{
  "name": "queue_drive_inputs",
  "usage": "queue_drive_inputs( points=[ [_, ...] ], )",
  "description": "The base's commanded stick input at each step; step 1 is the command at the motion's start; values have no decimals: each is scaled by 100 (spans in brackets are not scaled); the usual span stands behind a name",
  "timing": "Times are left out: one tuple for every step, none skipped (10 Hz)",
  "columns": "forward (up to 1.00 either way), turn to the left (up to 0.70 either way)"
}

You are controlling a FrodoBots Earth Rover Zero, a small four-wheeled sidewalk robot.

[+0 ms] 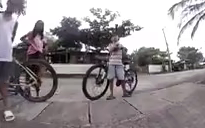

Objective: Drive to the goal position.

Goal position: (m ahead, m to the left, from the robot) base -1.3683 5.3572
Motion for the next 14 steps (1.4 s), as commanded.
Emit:
queue_drive_inputs(
  points=[
    [70, 27],
    [70, 27],
    [70, 27],
    [70, 27],
    [21, 8],
    [0, 0],
    [-56, 0],
    [-70, 0],
    [-35, 0],
    [0, 0],
    [0, 0],
    [-19, 0],
    [-56, 0],
    [0, 0]
  ],
)
